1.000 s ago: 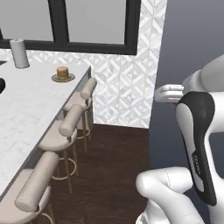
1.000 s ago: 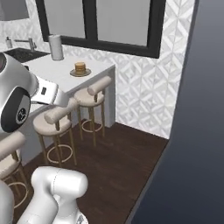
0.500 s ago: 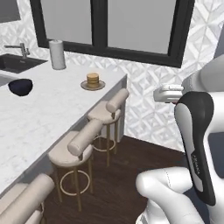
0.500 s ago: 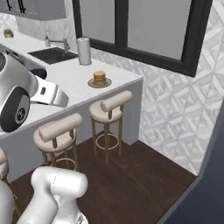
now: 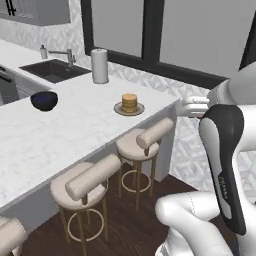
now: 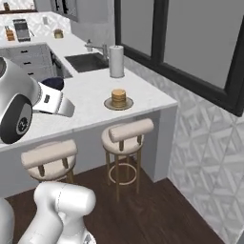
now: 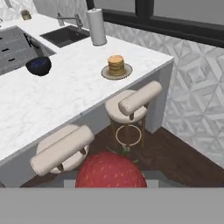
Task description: Take the strawberry from the fridge and place it on top of the pancake, located on the dining counter.
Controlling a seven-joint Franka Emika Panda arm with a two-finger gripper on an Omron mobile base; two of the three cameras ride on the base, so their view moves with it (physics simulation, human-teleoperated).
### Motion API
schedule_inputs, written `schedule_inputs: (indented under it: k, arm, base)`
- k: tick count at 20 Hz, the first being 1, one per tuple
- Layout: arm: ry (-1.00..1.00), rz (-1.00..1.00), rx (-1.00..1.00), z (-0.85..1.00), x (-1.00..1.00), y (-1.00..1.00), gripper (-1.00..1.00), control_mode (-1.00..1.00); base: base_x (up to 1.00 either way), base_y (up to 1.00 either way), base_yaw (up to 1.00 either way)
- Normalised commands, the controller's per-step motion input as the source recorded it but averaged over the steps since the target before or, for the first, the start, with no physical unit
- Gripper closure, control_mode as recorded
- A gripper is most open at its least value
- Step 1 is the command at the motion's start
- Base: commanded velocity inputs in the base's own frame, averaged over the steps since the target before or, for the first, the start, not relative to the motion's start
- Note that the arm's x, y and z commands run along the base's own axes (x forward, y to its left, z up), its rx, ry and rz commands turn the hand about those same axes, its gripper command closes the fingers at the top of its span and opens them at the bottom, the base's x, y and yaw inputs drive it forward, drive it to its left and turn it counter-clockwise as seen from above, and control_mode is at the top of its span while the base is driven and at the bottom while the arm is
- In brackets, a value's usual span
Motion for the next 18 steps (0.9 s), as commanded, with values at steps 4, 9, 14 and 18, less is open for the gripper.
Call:
schedule_inputs:
  k: [4,9,14,18]
  arm:
    - [0.0,0.0,0.0,0.0,0.0,0.0,1.0,1.0]
    - [0.0,0.0,0.0,0.0,0.0,0.0,1.0,1.0]
    - [0.0,0.0,0.0,0.0,0.0,0.0,1.0,1.0]
    - [0.0,0.0,0.0,0.0,0.0,0.0,1.0,1.0]
  base:
    - [0.91,-0.66,0.5]
    - [0.85,-0.63,0.49]
    - [0.34,-0.18,0.25]
    - [0.51,-0.12,0.08]
